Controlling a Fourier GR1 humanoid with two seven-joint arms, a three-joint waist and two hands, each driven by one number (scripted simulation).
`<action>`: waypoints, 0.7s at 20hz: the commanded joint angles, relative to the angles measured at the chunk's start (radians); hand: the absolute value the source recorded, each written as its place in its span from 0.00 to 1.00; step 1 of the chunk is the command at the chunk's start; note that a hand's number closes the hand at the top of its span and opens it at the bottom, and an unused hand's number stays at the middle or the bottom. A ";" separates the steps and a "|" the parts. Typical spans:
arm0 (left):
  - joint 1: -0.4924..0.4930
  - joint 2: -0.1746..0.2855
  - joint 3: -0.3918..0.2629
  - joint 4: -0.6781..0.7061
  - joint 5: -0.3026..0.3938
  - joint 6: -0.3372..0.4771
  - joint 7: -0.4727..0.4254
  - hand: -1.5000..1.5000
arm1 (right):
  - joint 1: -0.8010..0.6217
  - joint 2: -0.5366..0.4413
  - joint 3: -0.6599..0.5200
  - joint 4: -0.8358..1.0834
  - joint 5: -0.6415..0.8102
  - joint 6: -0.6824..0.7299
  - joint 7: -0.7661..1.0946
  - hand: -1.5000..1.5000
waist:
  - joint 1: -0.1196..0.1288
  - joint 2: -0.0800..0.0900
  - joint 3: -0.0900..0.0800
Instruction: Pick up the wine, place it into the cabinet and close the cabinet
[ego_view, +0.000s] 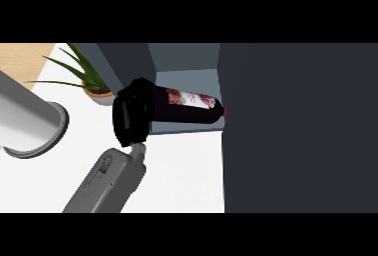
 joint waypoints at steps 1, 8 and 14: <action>-0.086 -0.051 -0.010 0.219 0.037 -0.009 0.101 1.00 | 0.010 0.006 0.005 -0.096 -0.066 -0.004 0.036 0.00 | -0.023 0.039 -0.009; -0.138 -0.032 0.012 0.207 0.032 0.040 0.165 1.00 | 0.069 0.000 0.009 -0.123 -0.058 0.008 0.029 0.00 | -0.019 0.031 -0.007; -0.225 -0.030 0.019 0.239 0.007 0.100 0.182 1.00 | 0.015 0.008 -0.007 -0.082 -0.072 0.015 0.036 0.00 | -0.021 0.039 -0.007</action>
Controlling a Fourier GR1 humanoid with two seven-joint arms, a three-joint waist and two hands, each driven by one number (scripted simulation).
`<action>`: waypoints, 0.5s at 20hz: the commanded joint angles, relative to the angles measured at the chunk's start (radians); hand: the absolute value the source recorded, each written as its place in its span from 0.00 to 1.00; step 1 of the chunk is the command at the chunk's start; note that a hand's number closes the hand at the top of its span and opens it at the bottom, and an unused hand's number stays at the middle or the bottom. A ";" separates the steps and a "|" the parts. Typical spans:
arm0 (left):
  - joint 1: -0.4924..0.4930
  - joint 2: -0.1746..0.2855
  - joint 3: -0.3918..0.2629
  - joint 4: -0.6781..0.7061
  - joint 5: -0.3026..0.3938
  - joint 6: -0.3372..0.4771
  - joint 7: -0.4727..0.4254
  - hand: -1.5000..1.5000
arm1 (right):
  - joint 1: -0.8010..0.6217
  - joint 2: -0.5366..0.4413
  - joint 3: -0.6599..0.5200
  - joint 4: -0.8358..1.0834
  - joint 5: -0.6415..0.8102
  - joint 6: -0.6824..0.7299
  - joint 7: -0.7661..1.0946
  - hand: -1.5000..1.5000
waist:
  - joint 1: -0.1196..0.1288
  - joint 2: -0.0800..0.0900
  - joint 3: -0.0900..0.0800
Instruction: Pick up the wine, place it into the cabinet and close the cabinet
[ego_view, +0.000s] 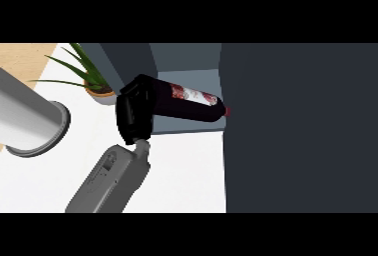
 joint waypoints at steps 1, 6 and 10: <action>-0.205 0.013 0.052 0.237 0.010 -0.005 0.107 1.00 | 0.007 -0.008 -0.020 -0.111 -0.072 -0.003 0.055 0.00 | -0.033 0.041 -0.008; -0.183 0.059 0.005 0.252 -0.041 0.075 0.130 1.00 | 0.039 -0.003 0.002 -0.129 -0.081 0.009 0.056 0.00 | -0.044 0.040 -0.007; -0.196 0.119 -0.041 0.269 -0.109 0.167 0.150 0.00 | 0.024 0.024 0.009 -0.074 -0.061 0.001 0.022 0.00 | -0.047 0.044 -0.005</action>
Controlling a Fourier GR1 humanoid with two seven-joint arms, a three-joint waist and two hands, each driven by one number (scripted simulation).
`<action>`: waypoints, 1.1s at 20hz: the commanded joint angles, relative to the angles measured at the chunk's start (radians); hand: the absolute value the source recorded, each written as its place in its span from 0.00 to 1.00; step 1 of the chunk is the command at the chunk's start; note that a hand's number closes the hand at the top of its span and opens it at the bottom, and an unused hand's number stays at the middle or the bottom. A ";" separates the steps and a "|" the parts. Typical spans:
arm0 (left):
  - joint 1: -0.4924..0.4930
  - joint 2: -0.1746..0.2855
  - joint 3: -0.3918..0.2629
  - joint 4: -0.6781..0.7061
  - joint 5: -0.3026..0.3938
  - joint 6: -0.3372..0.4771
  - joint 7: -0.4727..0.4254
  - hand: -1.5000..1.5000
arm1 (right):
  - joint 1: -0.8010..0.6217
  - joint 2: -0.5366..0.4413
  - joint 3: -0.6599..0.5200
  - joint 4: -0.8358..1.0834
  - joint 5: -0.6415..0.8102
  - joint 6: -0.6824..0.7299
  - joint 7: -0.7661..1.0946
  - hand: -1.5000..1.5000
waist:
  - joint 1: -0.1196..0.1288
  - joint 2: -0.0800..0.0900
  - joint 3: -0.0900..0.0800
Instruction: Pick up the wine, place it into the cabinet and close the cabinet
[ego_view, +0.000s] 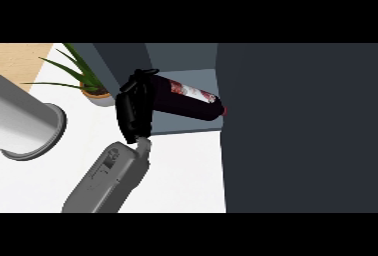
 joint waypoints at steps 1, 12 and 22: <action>-0.168 0.086 0.011 0.262 -0.046 -0.007 0.087 0.00 | 0.032 -0.004 0.010 -0.087 -0.065 0.009 0.024 0.00 | -0.040 0.044 -0.004; -0.135 0.161 -0.073 0.265 -0.078 0.062 0.191 0.00 | 0.003 0.010 0.007 -0.062 -0.062 0.010 0.024 0.00 | -0.034 0.053 -0.006; -0.165 0.209 -0.083 0.238 -0.077 0.014 0.204 0.00 | 0.039 -0.014 0.020 -0.089 -0.046 0.032 0.029 0.00 | -0.032 0.047 -0.008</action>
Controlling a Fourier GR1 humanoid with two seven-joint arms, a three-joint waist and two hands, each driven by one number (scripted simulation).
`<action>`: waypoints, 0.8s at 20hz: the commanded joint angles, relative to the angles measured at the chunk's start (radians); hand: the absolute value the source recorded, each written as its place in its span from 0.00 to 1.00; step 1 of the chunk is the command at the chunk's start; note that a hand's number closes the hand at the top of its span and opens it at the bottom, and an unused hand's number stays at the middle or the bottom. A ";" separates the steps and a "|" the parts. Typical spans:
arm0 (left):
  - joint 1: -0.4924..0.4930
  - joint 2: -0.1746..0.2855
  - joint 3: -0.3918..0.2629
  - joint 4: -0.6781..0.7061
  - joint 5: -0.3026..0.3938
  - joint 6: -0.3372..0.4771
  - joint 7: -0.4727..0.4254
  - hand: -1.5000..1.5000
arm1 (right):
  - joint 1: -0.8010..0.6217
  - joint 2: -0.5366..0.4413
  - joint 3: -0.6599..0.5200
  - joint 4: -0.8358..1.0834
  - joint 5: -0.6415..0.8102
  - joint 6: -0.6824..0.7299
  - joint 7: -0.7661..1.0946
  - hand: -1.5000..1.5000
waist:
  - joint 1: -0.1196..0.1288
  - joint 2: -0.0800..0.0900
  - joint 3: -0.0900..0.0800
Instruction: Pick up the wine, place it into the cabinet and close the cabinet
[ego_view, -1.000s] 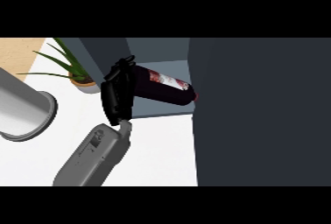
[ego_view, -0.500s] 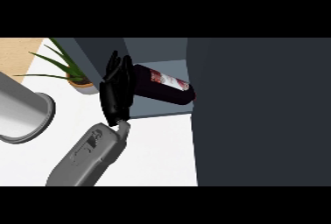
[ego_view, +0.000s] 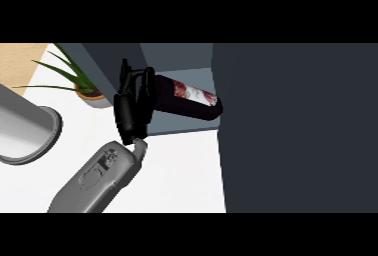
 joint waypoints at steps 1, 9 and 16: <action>-0.146 0.060 0.055 0.247 0.000 -0.129 0.009 0.00 | 0.029 -0.016 -0.030 -0.086 -0.076 0.013 0.017 0.00 | -0.010 0.041 -0.011; -0.146 0.017 0.072 0.220 0.046 -0.265 -0.096 0.00 | 0.050 -0.018 0.001 -0.119 -0.075 0.017 0.046 0.00 | 0.014 0.034 -0.014; -0.142 -0.065 0.087 0.178 0.067 -0.311 -0.171 0.00 | 0.120 -0.026 -0.030 -0.191 -0.079 0.005 0.072 0.00 | 0.050 0.019 -0.012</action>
